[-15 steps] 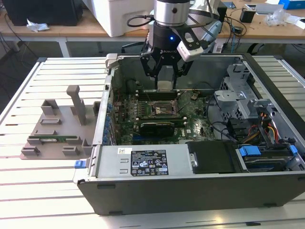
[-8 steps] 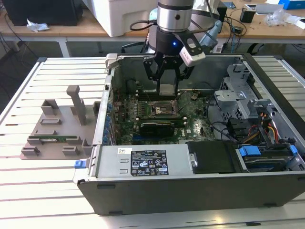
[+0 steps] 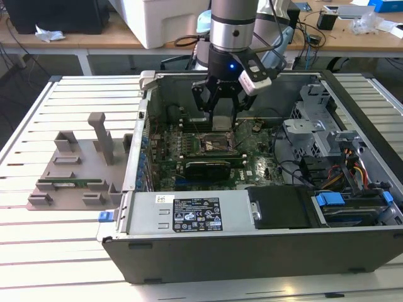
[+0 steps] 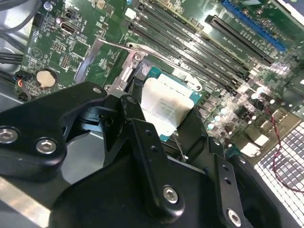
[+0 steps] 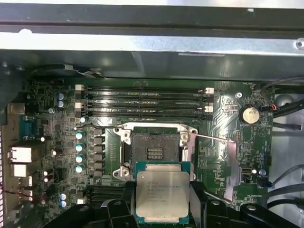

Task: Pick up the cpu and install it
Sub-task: 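Pick up the cpu and move it towards the insertion slot, then place the cpu into insertion slot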

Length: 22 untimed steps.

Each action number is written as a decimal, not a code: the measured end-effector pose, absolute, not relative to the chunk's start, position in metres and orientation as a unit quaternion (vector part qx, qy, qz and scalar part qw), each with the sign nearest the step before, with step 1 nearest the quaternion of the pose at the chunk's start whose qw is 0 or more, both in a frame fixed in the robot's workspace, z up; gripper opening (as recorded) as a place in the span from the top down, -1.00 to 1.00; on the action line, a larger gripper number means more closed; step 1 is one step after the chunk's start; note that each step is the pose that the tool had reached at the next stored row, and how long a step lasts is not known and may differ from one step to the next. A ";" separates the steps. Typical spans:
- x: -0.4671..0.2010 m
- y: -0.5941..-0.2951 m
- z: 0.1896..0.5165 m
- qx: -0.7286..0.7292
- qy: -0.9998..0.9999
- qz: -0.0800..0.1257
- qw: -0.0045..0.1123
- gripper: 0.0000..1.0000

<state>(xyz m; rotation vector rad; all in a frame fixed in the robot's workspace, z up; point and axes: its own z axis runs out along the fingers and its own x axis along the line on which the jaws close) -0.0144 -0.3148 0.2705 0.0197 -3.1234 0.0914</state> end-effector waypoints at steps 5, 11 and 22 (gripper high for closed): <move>-0.014 -0.313 0.268 0.006 -1.000 0.029 0.008 -0.09; -0.014 -0.313 0.268 0.006 -1.000 0.029 0.008 -0.09; -0.014 -0.313 0.268 -0.061 -0.998 0.029 0.010 -0.09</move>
